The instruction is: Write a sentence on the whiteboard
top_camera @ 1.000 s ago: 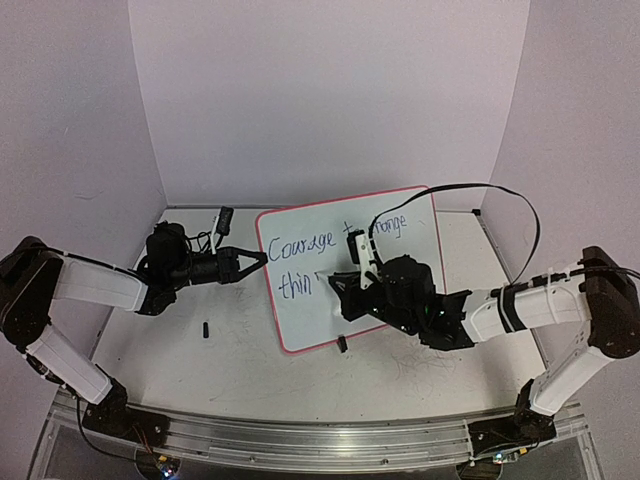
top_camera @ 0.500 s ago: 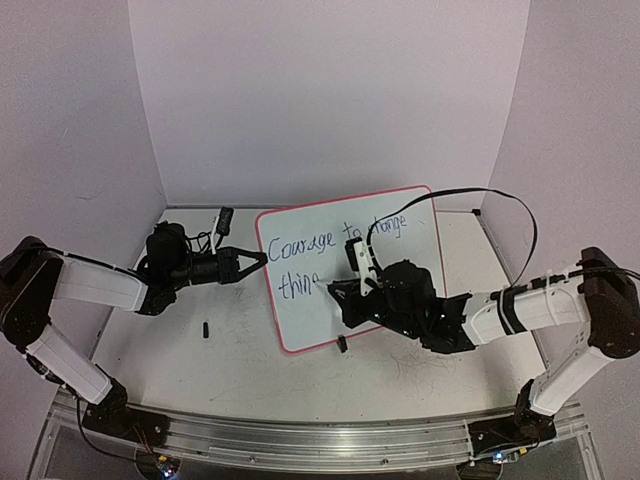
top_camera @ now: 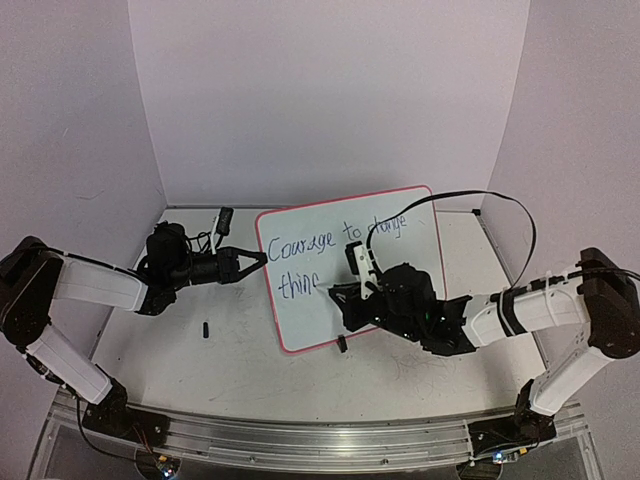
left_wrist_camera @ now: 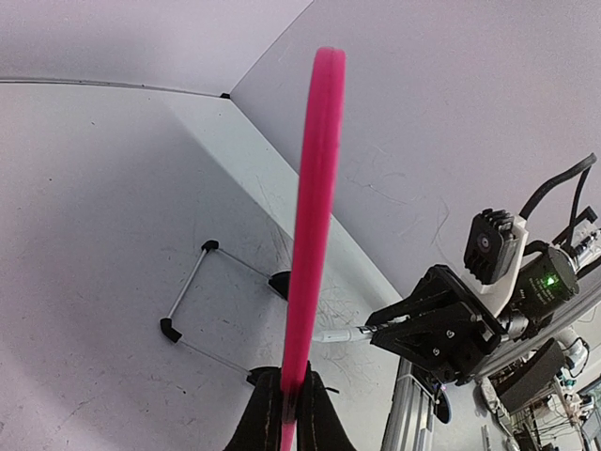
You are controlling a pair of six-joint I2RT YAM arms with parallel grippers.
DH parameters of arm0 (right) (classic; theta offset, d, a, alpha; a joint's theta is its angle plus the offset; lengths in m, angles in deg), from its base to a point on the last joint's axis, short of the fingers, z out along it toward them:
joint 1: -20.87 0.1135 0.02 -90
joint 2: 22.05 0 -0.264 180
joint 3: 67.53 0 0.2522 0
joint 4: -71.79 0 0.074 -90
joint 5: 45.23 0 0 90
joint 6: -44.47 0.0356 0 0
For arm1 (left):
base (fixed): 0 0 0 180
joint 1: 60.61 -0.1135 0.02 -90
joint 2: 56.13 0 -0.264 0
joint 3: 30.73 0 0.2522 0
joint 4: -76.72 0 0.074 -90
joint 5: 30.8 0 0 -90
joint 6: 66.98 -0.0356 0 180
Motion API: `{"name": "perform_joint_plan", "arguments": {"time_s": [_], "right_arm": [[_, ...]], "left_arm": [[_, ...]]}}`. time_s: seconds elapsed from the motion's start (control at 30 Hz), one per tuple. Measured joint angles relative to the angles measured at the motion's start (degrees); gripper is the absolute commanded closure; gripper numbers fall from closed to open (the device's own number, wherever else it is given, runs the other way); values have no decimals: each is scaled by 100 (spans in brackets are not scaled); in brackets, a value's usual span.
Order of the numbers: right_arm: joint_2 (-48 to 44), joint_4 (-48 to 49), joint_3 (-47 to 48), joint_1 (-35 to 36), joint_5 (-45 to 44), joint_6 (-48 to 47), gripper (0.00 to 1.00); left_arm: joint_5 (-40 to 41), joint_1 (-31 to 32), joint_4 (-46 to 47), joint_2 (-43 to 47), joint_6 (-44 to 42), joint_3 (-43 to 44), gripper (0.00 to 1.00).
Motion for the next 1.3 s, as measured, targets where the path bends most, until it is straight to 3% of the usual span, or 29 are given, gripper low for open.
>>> {"name": "perform_joint_plan", "arguments": {"time_s": [0.73, 1.3], "right_arm": [[0, -43, 202, -59, -170, -67, 100], [-26, -15, -254, 135, -35, 181, 100]], "left_arm": [[19, 0, 2, 0, -1, 0, 100], [20, 0, 0, 0, -2, 0, 100]]}}
